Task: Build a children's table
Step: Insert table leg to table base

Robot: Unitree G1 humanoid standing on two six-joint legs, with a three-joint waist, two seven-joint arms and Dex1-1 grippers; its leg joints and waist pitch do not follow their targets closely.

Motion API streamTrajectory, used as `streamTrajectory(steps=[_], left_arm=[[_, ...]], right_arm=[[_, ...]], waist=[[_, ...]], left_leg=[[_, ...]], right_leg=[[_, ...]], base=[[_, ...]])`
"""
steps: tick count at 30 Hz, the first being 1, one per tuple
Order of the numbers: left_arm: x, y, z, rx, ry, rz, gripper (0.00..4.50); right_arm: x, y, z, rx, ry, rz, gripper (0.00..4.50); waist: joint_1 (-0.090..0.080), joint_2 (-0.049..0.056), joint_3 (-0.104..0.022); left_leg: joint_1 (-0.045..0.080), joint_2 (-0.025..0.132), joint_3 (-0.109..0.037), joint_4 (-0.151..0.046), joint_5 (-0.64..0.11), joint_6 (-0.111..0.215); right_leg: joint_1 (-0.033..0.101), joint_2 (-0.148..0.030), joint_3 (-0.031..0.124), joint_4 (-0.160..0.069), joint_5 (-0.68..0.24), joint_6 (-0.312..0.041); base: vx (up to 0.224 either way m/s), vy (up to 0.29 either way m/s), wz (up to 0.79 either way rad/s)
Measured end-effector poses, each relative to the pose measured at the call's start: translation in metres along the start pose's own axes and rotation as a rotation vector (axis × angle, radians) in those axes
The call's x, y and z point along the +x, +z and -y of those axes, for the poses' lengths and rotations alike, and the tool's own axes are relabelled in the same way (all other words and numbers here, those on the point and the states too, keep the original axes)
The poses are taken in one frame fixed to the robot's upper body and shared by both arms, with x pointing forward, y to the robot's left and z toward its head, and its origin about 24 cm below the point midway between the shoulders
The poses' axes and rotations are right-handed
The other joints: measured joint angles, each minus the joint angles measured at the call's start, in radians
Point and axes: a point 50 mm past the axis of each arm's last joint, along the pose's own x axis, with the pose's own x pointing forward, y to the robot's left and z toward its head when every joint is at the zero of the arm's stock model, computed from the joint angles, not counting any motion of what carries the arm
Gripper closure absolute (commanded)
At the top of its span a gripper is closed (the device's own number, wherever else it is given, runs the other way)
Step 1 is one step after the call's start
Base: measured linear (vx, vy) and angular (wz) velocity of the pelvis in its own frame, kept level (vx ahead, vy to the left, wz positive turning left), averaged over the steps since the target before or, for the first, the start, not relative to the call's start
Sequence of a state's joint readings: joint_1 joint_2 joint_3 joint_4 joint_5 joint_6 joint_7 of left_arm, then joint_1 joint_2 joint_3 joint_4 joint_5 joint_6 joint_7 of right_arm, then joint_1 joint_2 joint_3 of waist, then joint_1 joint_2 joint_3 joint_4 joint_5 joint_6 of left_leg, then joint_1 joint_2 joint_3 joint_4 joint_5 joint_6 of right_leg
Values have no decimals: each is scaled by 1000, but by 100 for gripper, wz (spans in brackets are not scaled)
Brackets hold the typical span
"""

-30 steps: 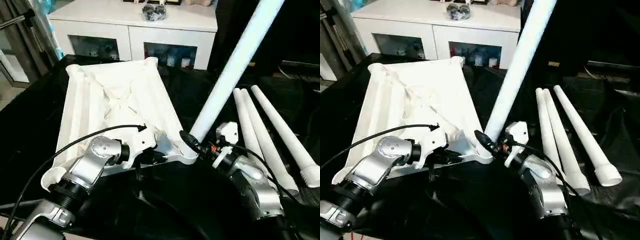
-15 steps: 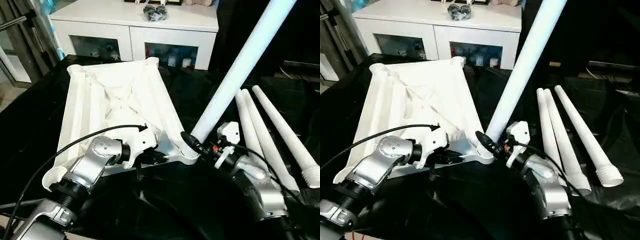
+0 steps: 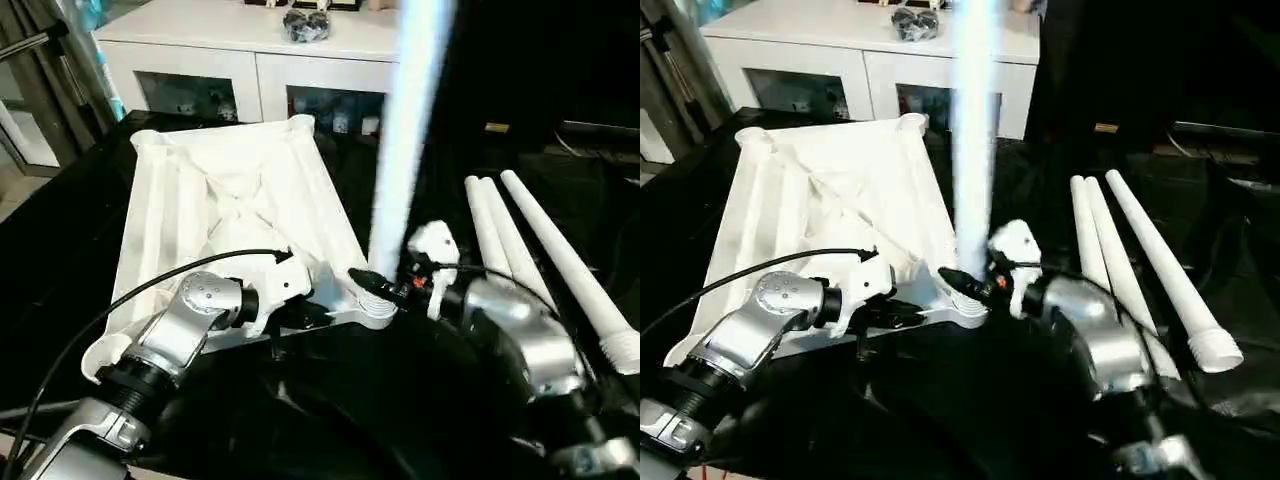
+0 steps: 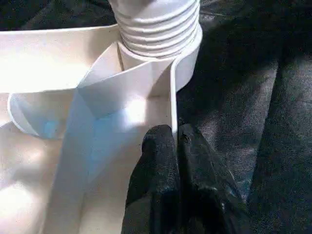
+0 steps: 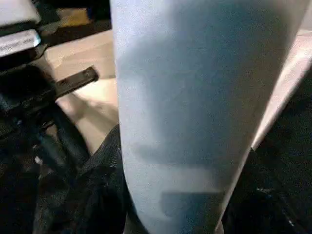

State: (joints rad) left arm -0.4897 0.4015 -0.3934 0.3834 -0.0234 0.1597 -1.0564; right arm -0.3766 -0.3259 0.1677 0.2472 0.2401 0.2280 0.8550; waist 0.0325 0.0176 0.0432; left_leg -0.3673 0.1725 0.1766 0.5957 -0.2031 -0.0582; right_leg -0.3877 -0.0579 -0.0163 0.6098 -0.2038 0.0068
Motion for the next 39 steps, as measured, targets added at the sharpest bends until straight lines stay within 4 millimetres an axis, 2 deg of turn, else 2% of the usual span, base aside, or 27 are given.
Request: streamTrajectory(steps=[7,11,16,20,26,29,39], left_arm=[[1,2,3,17,-24,3,450],[1,2,4,20,-28,3,450],[-1,0,3,18,-16,-5,450],[0,0,3,20,-16,-6,450],[0,0,3,22,-22,-6,450],[1,0,4,23,-31,-8,450],[0,-1,3,24,-30,-13,450]], right_arm=[[-8,-3,-1,-22,62,-11,259],[-9,-5,-1,-8,61,5,259],[-8,-10,2,112,-16,87,259],[-12,-17,-1,194,-75,142,259],[-21,-24,-7,231,-127,179,259],[-24,-26,-15,200,-164,191,259],[-18,-21,-19,119,-139,145,259]], waist=[[10,-3,-2],[11,-3,-2],[4,-3,-2],[4,-2,-3],[5,2,-4],[11,6,-4],[5,10,-6]], left_leg=[[0,0,0,0,0,0],[1,0,0,0,0,0],[2,0,0,0,0,0],[2,0,0,0,0,0],[1,0,0,0,0,0],[2,0,0,-2,0,0],[3,0,0,-2,0,0]], right_leg=[[1,0,0,0,-5,-3],[2,0,0,0,-6,-4],[2,0,-1,1,-6,-4],[2,0,-1,1,-5,-4],[3,0,-1,0,-6,-4],[3,0,-1,0,-6,-4],[4,0,-1,0,-6,-4]], base=[[0,0,0],[0,0,0],[0,0,0],[0,0,0],[0,0,0],[0,0,0],[0,0,0]])
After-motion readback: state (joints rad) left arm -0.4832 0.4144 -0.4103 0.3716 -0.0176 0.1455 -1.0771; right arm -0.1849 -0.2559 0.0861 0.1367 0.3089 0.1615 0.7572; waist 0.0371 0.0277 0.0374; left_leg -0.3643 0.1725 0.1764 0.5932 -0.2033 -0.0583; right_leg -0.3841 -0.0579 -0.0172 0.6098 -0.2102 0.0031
